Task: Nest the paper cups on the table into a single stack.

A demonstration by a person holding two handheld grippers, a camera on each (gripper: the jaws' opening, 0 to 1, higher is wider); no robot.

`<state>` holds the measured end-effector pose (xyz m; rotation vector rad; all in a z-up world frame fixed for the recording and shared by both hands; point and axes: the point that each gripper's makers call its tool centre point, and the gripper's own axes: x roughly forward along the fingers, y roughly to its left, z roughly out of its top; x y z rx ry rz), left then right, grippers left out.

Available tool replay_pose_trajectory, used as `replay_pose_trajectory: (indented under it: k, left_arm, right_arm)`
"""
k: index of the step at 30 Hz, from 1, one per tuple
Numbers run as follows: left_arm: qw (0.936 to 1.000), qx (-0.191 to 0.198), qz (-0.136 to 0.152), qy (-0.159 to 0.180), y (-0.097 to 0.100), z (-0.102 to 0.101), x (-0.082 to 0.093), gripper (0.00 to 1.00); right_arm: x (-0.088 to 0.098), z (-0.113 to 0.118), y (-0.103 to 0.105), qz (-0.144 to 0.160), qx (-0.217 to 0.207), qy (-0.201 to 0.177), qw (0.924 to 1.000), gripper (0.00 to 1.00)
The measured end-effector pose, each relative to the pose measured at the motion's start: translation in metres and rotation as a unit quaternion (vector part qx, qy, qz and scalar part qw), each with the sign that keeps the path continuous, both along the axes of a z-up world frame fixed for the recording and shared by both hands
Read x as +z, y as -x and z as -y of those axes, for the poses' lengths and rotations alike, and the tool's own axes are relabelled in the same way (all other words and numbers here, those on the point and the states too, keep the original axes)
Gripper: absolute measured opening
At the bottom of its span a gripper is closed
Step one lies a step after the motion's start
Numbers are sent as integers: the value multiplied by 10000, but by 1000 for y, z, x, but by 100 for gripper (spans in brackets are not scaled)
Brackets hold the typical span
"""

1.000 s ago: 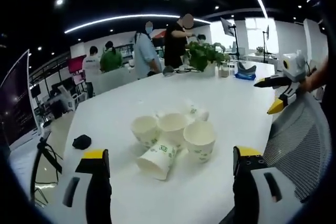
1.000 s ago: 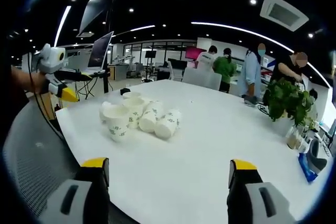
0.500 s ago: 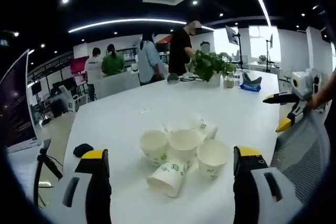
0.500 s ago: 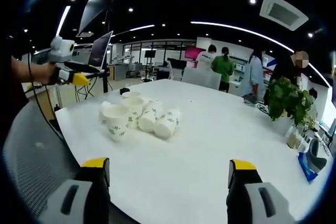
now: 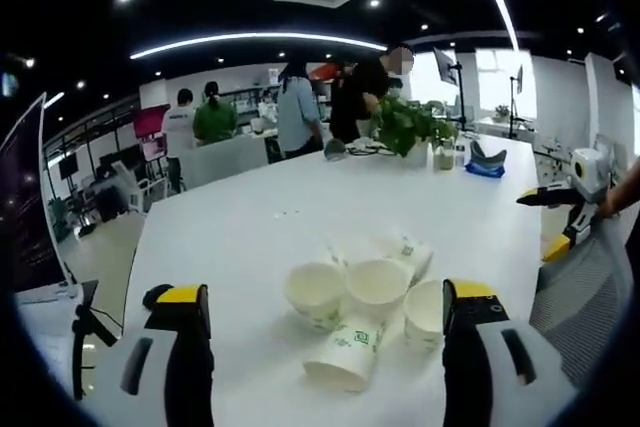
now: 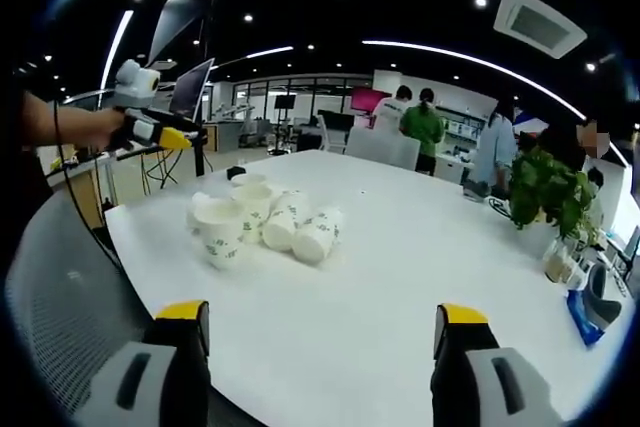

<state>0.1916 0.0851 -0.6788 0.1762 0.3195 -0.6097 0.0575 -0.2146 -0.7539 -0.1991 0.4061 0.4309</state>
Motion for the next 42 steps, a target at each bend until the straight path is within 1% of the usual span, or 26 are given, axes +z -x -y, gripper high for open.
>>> replay_pose_trajectory:
  k: [6,8,12,20,21,24,28,34,38,42]
  left_arm:
    - [9999,98,-95,71,-11,-1,0,94]
    - [9997,127,-175,131,-12,4,1,94]
    - [9994,187,-243,174,-18,4,2,93]
    - [9986,249,-414,215,-33,-1,-3,89]
    - [9986,250,-420,214,-38,-6,-5,89]
    - [9983,256,-474,209,-48,-10,-8,88]
    - [9979,227,-559,229,-53,-3,-9,88]
    - [9970,201,-717,192,-72,-8,-22,86]
    - [9958,215,-863,194,-74,-3,-25,85]
    - [9946,191,-1011,159,-80,0,-35,83]
  right_arm:
    - [0,1,0,-3,-3,0,10000,95]
    - [0,1,0,-9,2,2,10000,95]
    - [-1,1,1,-22,3,4,10000,94]
    - [-1,1,0,-29,-8,7,10000,94]
    - [-1,2,-1,-34,-9,6,10000,94]
    - [-1,1,-1,-29,-14,8,10000,94]
    - [-1,1,-1,-28,-19,12,10000,93]
    - [-2,1,0,-69,9,30,10000,92]
    - [-4,2,0,-93,13,34,10000,91]
    - [-6,4,0,-105,-4,36,9999,90]
